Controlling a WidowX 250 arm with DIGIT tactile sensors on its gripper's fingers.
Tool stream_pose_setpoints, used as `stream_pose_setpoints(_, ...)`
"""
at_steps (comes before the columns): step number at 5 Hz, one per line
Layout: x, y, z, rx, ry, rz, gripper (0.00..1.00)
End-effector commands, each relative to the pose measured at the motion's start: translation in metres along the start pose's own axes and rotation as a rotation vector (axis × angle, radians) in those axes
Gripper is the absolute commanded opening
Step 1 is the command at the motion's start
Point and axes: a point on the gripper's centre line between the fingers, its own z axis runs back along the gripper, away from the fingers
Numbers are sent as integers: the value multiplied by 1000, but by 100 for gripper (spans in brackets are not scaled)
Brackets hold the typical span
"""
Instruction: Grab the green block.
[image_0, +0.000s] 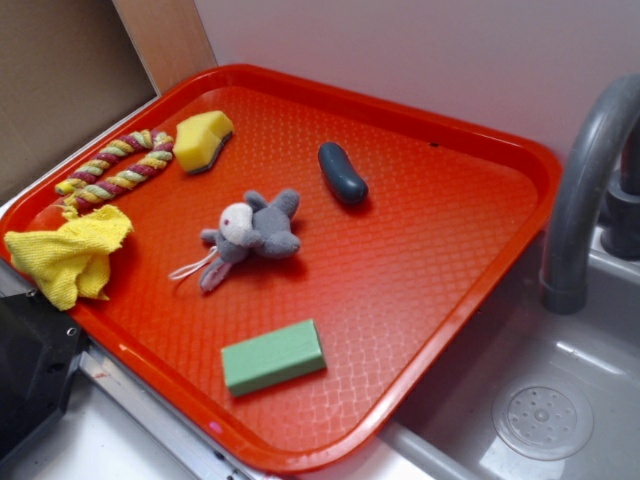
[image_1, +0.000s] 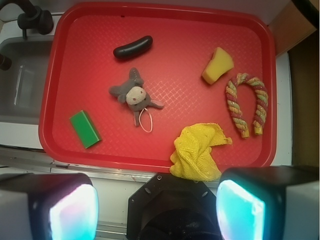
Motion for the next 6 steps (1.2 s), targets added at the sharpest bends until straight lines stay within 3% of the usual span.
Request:
stream_pose_setpoints(1,0,0,0,0,0,0,100)
stream_pose_setpoints(3,26,-34,-62,-75,-17,-164,100)
stream_pose_setpoints(5,34,-92,-117,-127,58,-343,100)
stream_pose_setpoints(6,27,-112,-140,-122,113,-407,100)
